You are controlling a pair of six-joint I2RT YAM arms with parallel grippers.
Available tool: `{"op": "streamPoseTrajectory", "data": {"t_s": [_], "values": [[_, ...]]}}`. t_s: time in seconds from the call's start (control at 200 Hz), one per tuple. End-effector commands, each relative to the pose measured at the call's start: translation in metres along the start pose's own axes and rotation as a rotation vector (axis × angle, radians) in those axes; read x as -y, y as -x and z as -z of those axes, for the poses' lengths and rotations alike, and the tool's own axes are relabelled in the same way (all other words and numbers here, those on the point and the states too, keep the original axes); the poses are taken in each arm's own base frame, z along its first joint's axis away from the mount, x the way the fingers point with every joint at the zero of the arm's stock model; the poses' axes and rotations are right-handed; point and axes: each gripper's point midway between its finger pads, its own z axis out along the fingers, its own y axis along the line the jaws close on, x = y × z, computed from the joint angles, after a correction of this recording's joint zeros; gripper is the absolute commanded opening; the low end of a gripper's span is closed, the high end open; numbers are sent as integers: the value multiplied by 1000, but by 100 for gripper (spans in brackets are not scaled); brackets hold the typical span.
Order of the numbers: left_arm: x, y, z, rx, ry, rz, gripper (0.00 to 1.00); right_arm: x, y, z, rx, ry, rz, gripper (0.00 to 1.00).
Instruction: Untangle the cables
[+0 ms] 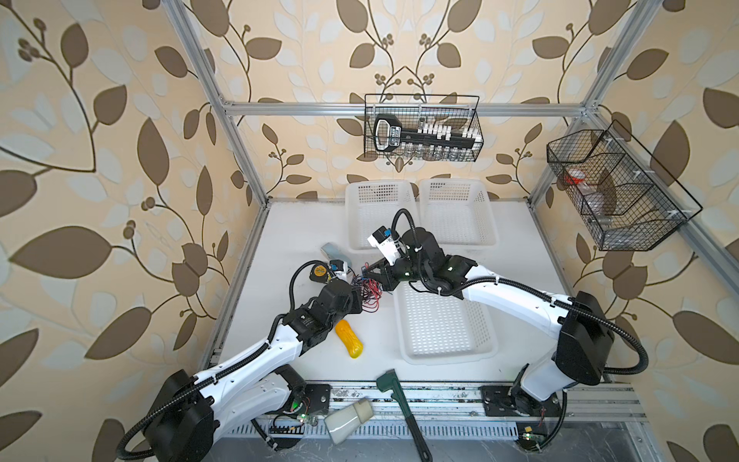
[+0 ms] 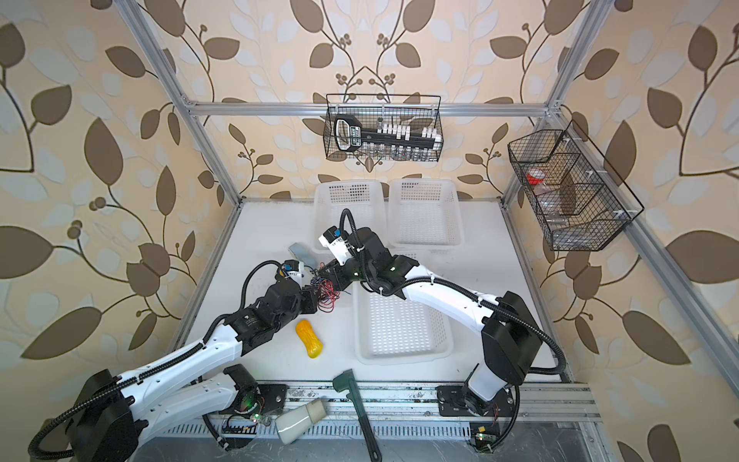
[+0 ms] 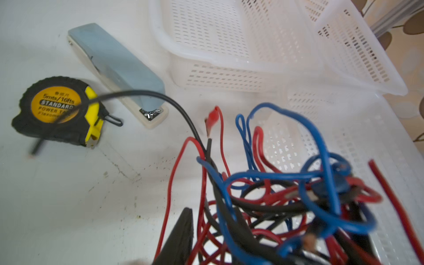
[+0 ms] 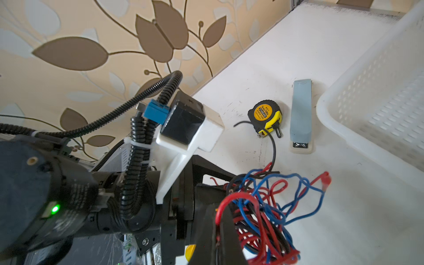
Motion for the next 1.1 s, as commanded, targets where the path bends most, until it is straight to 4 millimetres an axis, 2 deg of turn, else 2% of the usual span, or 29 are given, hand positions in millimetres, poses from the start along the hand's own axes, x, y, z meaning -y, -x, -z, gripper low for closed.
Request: {"op": "streamPoseTrajectory", "data": {"t_s": [0.0,0.025,0.035,0.215,0.295,0.45,0.595,0.76,0.975,1.095], "values": [[-18,14,6,48,115,25,8,7,18,20,79,-98,21,0],[-22,15,7,53,138,29,3,11,19,23,85,-126,19,0],[-23,15,7,55,145,30,0,17,12,23,72,-148,13,0],[-44,20,18,74,267,50,0,68,-4,51,87,-314,-96,0],[-51,22,23,84,300,66,0,84,-10,64,96,-351,-127,0],[-63,26,32,109,353,101,0,103,-23,85,99,-422,-141,0],[-69,26,36,121,374,113,0,106,-22,102,122,-445,-129,0],[-77,24,39,103,411,118,0,127,-20,138,161,-559,-149,0],[-82,22,40,101,419,124,0,120,-9,162,209,-563,-95,0],[-74,22,36,99,365,123,0,87,-2,150,207,-393,-30,0]]}}
